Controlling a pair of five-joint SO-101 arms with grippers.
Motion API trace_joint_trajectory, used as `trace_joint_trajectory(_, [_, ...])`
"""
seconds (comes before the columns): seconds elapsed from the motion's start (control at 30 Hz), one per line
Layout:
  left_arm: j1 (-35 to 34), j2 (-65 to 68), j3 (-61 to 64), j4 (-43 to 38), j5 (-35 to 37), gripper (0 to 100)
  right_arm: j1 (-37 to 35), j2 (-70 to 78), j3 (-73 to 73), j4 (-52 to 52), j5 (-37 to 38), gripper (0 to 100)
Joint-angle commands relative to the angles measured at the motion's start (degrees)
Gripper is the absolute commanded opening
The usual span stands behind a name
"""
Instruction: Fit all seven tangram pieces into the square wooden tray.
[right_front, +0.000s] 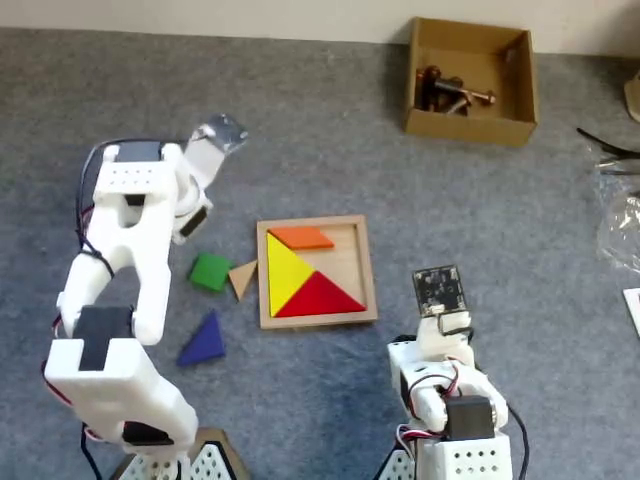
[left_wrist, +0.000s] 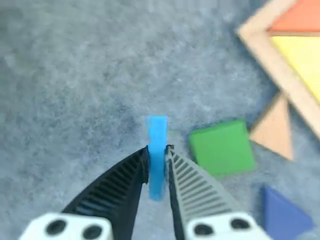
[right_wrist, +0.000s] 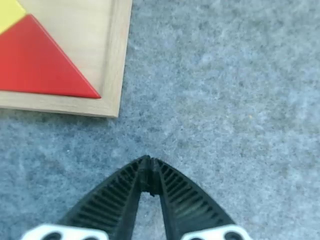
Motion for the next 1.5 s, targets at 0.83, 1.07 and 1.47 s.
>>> trace_joint_trajectory(0.83, [28.70,0.40,-2.07,3.69,-23.82,0,-0.57,-0.48,6.73,-1.01,-0.44,0.5])
trace_joint_trajectory(1.07, [32.66,0.75,-1.80,-0.97,-25.58,0,-0.57,-0.48,6.73,-1.01,-0.44,0.5])
trace_joint_trajectory(1.47, [32.40,0.84,-1.71,-3.52,-25.41,0,-0.57,-0.48,6.73,-1.01,-0.44,0.5])
